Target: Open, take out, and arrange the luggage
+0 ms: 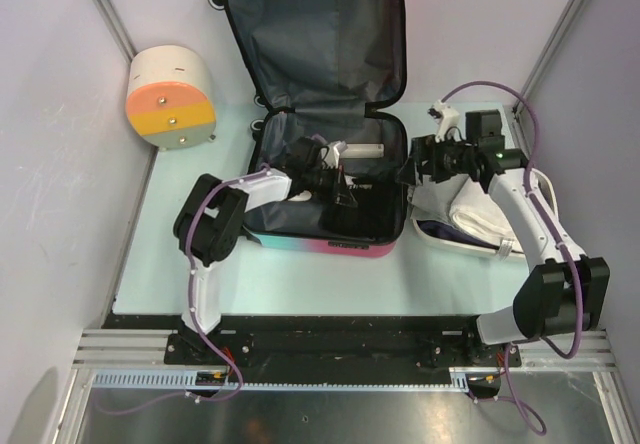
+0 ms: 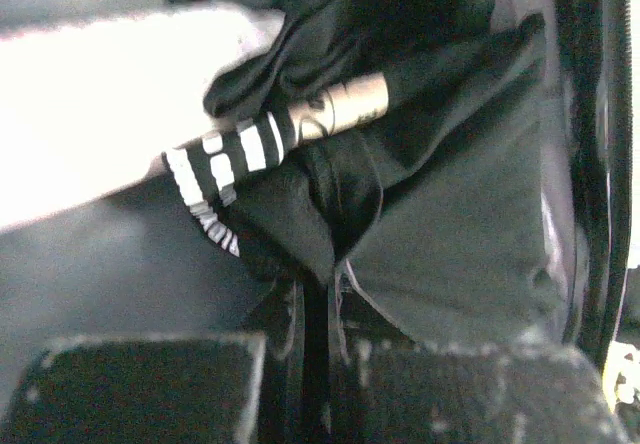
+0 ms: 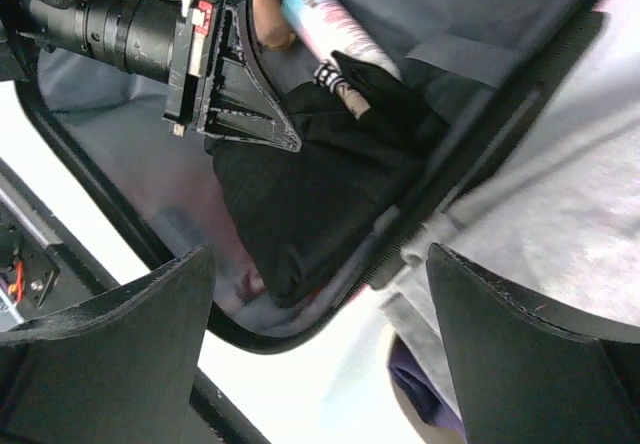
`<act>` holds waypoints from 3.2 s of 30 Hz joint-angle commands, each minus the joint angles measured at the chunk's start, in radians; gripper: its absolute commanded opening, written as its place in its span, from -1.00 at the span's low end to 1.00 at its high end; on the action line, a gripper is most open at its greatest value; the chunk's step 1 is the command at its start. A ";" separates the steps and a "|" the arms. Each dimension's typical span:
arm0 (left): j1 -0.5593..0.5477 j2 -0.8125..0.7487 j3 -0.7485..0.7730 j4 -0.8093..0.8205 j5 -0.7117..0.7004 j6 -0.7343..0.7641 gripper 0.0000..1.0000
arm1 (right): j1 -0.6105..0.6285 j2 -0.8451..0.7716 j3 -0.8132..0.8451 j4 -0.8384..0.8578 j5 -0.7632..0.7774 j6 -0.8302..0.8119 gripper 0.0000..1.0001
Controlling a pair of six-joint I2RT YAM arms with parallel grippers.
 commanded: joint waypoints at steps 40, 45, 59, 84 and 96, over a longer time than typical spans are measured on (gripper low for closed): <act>0.187 -0.221 -0.234 -0.027 0.068 0.070 -1.00 | 0.405 0.613 0.134 0.412 0.033 0.538 0.04; 0.208 -0.276 -0.251 -0.029 0.086 0.114 -0.06 | 0.379 0.518 0.137 0.366 0.038 0.495 -1.00; 0.279 -0.422 -0.249 -0.156 -0.015 0.240 0.99 | 0.215 0.182 0.137 0.023 -0.136 0.306 -1.00; 0.276 -0.397 -0.190 -0.263 0.006 0.352 1.00 | -0.762 0.490 0.254 -0.668 -0.148 -0.609 -1.00; 0.276 -0.497 -0.196 -0.271 -0.070 0.432 0.99 | -0.713 0.350 0.390 -0.533 -0.013 -0.560 0.67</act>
